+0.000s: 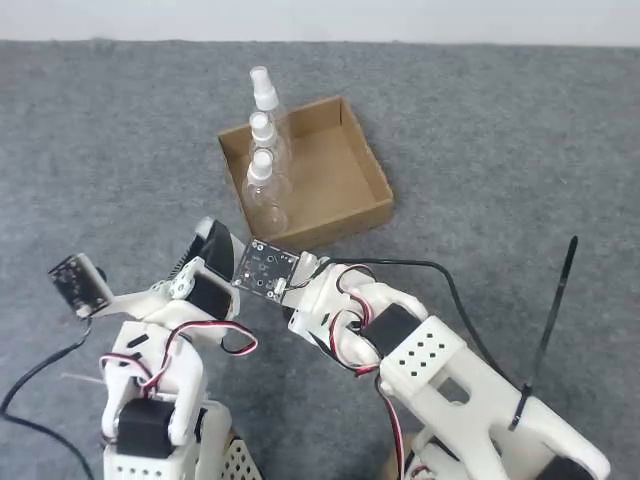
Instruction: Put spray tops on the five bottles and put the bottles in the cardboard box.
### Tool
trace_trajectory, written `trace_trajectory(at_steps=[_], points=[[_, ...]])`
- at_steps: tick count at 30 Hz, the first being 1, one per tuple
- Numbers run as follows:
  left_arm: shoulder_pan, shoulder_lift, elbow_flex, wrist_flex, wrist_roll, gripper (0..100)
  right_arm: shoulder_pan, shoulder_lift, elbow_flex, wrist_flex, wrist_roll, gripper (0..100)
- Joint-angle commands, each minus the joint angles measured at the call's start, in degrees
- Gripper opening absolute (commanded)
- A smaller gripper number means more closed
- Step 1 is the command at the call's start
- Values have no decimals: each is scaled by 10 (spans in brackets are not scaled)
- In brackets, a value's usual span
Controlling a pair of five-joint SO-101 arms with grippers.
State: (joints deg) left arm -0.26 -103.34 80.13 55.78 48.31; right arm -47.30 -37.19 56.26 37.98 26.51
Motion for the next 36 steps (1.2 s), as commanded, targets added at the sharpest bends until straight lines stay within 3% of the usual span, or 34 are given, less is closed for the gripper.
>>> trace_trajectory(at_steps=[1, 7, 24, 36], points=[[2, -11, -3, -5, -6, 12, -2, -28, -5, -11, 3, 6], [9, -11, -5, -5, -6, 12, -2, -28, -4, -12, 3, 6], [135, -11, 13, 32, -6, 12, -1, -28, -4, -8, 3, 6], [140, -11, 20, 35, -6, 12, 0, -65, 8, -3, 3, 6]])
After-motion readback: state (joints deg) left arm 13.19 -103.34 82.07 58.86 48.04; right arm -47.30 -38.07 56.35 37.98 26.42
